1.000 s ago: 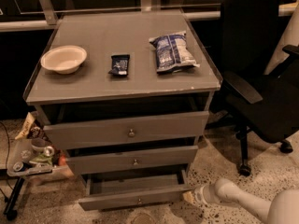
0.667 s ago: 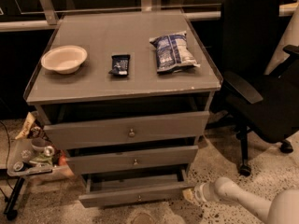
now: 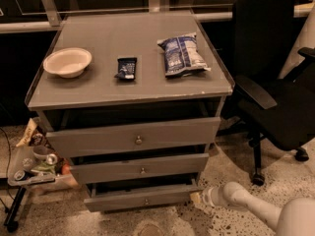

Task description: Close bottom drawer

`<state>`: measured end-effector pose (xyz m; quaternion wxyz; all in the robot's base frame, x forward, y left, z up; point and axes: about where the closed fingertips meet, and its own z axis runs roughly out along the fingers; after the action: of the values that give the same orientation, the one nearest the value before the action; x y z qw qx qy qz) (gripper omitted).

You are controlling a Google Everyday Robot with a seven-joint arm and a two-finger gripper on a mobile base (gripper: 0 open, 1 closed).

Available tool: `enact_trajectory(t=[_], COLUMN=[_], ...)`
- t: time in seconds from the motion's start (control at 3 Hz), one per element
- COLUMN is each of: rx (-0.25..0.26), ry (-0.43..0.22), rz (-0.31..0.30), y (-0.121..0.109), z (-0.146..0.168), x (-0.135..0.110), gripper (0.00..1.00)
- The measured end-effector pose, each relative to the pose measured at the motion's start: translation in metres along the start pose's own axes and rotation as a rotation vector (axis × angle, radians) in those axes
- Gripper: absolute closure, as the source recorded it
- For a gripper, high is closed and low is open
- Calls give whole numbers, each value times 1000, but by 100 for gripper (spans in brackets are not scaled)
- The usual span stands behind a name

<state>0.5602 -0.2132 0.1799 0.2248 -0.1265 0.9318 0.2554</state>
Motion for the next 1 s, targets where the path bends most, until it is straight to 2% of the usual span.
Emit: enact_trajectory(t=[1.0], rx=[13], ry=[-125], rz=[26], y=[-11], z=[15], x=[-42], gripper=[100])
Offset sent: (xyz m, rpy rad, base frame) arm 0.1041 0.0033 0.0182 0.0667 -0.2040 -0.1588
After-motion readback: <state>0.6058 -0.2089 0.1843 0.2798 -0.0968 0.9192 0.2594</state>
